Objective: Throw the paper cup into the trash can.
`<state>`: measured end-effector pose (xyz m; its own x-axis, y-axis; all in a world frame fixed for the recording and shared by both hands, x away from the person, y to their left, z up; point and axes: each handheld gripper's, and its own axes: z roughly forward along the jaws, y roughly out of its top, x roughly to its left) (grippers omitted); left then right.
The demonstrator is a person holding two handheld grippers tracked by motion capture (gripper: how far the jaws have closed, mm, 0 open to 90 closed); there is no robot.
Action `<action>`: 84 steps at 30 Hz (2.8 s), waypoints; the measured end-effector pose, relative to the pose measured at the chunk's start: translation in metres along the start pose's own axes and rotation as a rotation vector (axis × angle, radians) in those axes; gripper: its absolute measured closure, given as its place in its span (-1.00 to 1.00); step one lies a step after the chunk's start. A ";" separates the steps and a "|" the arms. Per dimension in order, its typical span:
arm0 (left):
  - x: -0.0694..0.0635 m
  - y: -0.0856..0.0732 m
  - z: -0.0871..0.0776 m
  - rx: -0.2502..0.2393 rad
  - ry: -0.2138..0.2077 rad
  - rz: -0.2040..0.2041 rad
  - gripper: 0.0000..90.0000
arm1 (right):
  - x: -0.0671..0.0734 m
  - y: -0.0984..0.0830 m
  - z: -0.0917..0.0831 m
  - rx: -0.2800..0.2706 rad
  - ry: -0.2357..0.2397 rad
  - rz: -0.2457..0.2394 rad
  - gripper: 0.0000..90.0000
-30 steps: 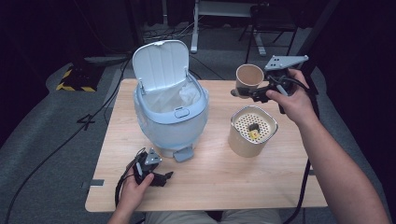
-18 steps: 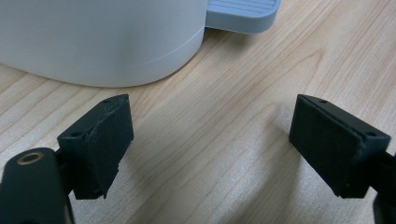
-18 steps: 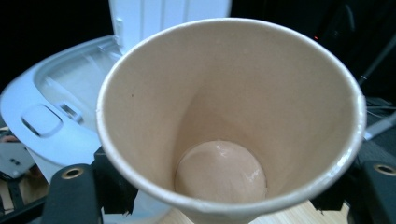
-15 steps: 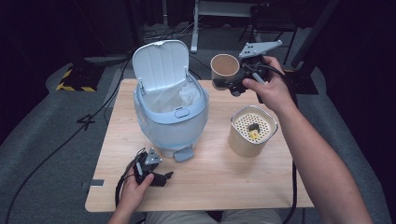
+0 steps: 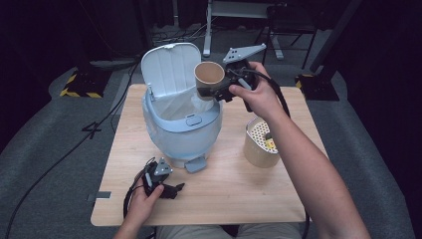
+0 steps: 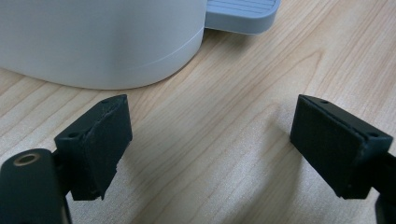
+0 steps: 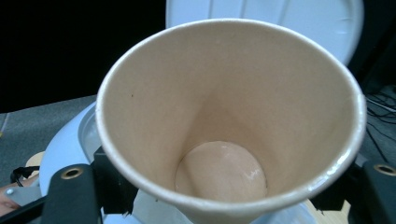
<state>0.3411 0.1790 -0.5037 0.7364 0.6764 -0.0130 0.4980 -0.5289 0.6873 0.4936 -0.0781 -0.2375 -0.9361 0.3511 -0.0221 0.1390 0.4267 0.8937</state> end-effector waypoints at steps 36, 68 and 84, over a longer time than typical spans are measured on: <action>0.000 0.000 0.000 0.006 -0.006 -0.005 -0.72 | 0.024 0.002 0.047 0.120 0.083 -0.122 -0.66; 0.000 0.000 0.000 0.011 0.009 -0.015 -0.77 | 0.031 -0.059 -0.119 0.034 -0.043 -0.076 -0.54; -0.001 0.000 0.000 0.011 0.010 -0.021 -0.77 | 0.021 -0.148 -0.183 0.059 -0.121 0.032 -0.46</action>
<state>0.3407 0.1782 -0.5038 0.7211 0.6926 -0.0201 0.5182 -0.5198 0.6791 0.3944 -0.2861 -0.2883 -0.8855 0.4618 -0.0511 0.1904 0.4611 0.8667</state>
